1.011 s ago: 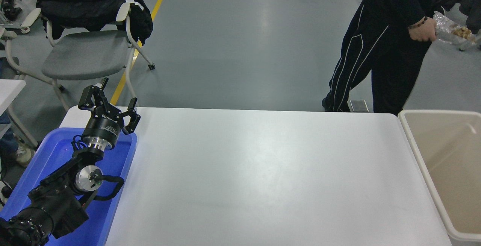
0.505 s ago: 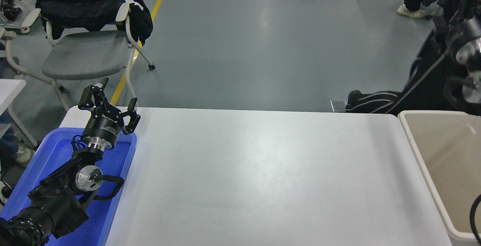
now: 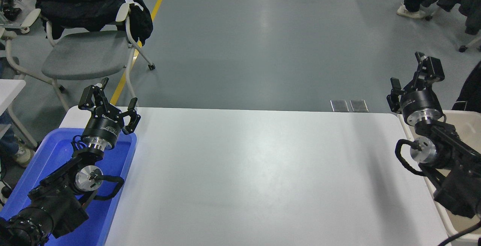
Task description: Dispose of the paper cup in the dustbin
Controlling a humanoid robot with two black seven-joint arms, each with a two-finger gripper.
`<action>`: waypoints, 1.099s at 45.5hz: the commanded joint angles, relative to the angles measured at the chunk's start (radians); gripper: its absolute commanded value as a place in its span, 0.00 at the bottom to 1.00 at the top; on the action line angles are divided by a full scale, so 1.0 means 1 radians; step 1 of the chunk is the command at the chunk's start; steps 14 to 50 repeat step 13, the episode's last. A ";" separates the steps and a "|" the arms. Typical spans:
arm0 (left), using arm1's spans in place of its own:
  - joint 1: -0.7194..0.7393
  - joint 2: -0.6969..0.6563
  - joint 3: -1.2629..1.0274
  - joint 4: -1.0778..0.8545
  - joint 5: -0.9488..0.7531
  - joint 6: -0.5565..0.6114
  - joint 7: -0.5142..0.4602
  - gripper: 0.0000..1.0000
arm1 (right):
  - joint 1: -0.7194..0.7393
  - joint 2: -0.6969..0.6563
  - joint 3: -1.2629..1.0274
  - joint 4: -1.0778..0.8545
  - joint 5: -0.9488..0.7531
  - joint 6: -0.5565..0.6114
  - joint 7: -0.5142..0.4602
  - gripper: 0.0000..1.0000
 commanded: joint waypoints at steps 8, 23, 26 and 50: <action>0.000 0.000 0.000 0.000 0.000 0.000 0.000 1.00 | -0.015 0.051 0.011 0.003 0.001 0.009 0.024 0.99; 0.000 0.000 0.000 0.000 0.000 0.000 0.000 1.00 | -0.012 0.049 0.012 0.001 0.003 0.007 0.024 0.99; 0.000 0.000 0.000 0.000 0.000 0.000 0.000 1.00 | -0.012 0.049 0.012 0.001 0.003 0.007 0.024 0.99; 0.000 0.000 0.000 0.000 0.000 0.000 0.000 1.00 | -0.012 0.049 0.012 0.001 0.003 0.007 0.024 0.99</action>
